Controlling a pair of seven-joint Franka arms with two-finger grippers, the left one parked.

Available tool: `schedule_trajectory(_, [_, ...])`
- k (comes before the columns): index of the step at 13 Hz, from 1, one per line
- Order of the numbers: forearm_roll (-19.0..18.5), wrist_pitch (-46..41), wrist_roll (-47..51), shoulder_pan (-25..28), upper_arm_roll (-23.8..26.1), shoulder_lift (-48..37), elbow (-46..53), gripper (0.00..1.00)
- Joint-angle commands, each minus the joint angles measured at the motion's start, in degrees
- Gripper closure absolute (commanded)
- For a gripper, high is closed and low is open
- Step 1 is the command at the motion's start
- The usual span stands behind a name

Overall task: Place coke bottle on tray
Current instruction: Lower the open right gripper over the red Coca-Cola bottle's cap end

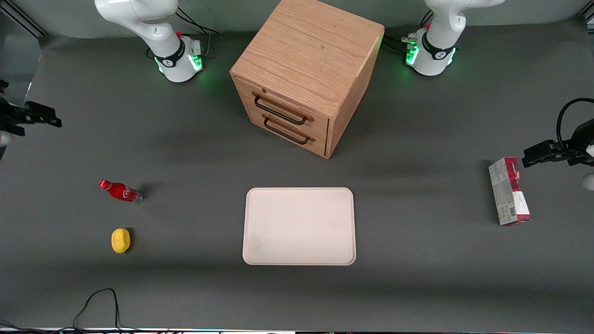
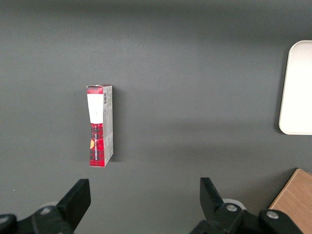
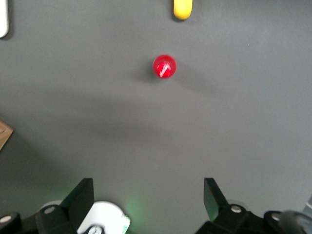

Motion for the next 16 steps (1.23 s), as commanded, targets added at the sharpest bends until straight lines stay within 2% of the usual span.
schedule_trajectory(1, [-0.34, 9.92, 0.19, 0.48, -0.17, -0.43, -8.11, 0.00])
schedule_trajectory(4, [1.51, 22.50, 0.10, 0.40, -0.26, 1.49, -16.38, 0.00])
schedule_trajectory(8, [1.69, 30.77, -0.34, 0.48, -0.17, 8.52, -17.46, 0.00])
schedule_trajectory(10, [1.86, 33.33, -0.34, 0.40, -0.17, 10.63, -17.37, 0.00])
schedule_trajectory(13, [5.02, 35.45, -0.34, 0.48, -0.17, 12.57, -17.11, 0.00])
schedule_trajectory(16, [5.11, 35.89, -0.43, 0.48, -0.17, 12.66, -17.20, 0.00])
